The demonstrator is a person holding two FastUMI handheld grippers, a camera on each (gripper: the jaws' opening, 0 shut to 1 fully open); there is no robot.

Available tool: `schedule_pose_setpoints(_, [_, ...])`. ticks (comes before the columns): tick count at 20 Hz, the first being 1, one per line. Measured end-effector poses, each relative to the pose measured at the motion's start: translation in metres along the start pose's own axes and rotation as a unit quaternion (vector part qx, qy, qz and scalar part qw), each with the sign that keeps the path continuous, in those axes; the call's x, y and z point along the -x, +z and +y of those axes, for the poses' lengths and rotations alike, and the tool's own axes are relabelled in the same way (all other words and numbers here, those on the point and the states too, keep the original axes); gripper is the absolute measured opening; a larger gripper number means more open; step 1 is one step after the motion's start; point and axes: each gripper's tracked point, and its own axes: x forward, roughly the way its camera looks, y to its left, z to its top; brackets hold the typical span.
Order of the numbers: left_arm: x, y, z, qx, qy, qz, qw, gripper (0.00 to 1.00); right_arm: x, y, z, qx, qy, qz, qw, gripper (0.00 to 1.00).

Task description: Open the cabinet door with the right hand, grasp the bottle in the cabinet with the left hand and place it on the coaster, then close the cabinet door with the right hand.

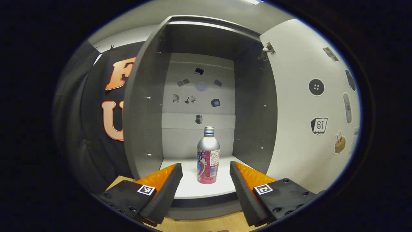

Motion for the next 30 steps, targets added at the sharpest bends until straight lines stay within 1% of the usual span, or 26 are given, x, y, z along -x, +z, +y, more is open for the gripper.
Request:
schedule_pose_setpoints(1, [-0.012,-0.002,-0.001,0.0,-0.003,0.0,1.0,0.96,-0.003,-0.001,0.002,-0.001,-0.004,0.004,1.0,0.37])
schedule_pose_setpoints(2, [-0.024,-0.003,-0.001,0.001,-0.006,-0.001,1.0,0.96,-0.008,-0.002,0.002,-0.002,-0.006,0.008,1.0,0.32])
schedule_pose_setpoints(3, [-0.036,-0.003,-0.001,0.002,-0.008,-0.001,1.0,0.96,-0.011,-0.005,0.001,-0.002,-0.01,0.011,1.0,0.38])
schedule_pose_setpoints(6, [-0.07,-0.01,-0.005,-0.002,-0.019,0.002,1.0,0.96,-0.02,-0.009,0.001,-0.013,-0.021,0.015,1.0,0.46])
schedule_pose_setpoints(7, [-0.079,-0.013,-0.005,-0.005,-0.02,0.003,1.0,0.99,-0.023,-0.01,0.002,-0.016,-0.025,0.018,0.999,0.47])
schedule_pose_setpoints(8, [-0.089,-0.015,-0.005,-0.006,-0.021,0.003,1.0,0.95,-0.025,-0.013,0.001,-0.017,-0.028,0.023,0.999,0.49])
schedule_pose_setpoints(9, [-0.098,-0.018,-0.005,-0.006,-0.021,0.005,1.0,0.96,-0.026,-0.014,0.0,-0.018,-0.033,0.026,0.999,0.46])
schedule_pose_setpoints(10, [-0.106,-0.021,-0.004,-0.005,-0.022,0.008,1.0,0.96,-0.026,-0.015,0.001,-0.019,-0.035,0.029,0.999,0.51])
schedule_pose_setpoints(11, [-0.113,-0.024,-0.006,-0.001,-0.024,0.011,1.0,0.99,-0.027,-0.016,0.0,-0.018,-0.039,0.03,0.999,0.51])
schedule_pose_setpoints(12, [-0.118,-0.028,-0.007,0.002,-0.025,0.017,1.0,0.96,-0.028,-0.017,-0.001,-0.017,-0.042,0.034,0.998,0.52])
schedule_pose_setpoints(15, [-0.126,-0.032,-0.005,0.006,-0.027,0.016,0.999,0.96,-0.027,-0.021,-0.002,-0.015,-0.054,0.041,0.998,0.53])
schedule_pose_setpoints(16, [-0.125,-0.03,-0.004,0.008,-0.029,0.014,0.999,0.92,-0.027,-0.022,-0.002,-0.017,-0.055,0.043,0.997,0.53])
schedule_pose_setpoints(17, [-0.121,-0.029,-0.004,0.009,-0.029,0.012,0.999,0.87,-0.027,-0.023,-0.002,-0.019,-0.057,0.044,0.997,0.53])
schedule_pose_setpoints(19, [-0.113,-0.025,-0.001,0.008,-0.026,0.009,1.0,0.86,-0.024,-0.023,-0.002,-0.019,-0.06,0.045,0.997,0.53])
schedule_pose_setpoints(22, [-0.09,-0.015,0.007,0.001,-0.021,0.0,1.0,0.86,-0.02,-0.022,0.002,-0.022,-0.055,0.046,0.997,0.53])
schedule_pose_setpoints(23, [-0.079,-0.013,0.01,-0.002,-0.017,-0.004,1.0,0.87,-0.018,-0.023,0.004,-0.021,-0.052,0.048,0.997,0.53])
schedule_pose_setpoints(26, [-0.038,-0.01,0.021,-0.011,-0.006,-0.01,1.0,0.86,-0.01,-0.025,0.009,-0.026,-0.04,0.056,0.997,0.53])
schedule_pose_setpoints(29, [0.01,-0.02,0.033,-0.027,0.011,-0.016,0.999,0.87,-0.002,-0.028,0.015,-0.036,-0.026,0.061,0.997,0.53])
schedule_pose_setpoints(30, [0.026,-0.026,0.035,-0.035,0.016,-0.018,0.999,0.84,0.001,-0.03,0.017,-0.039,-0.021,0.064,0.997,0.53])
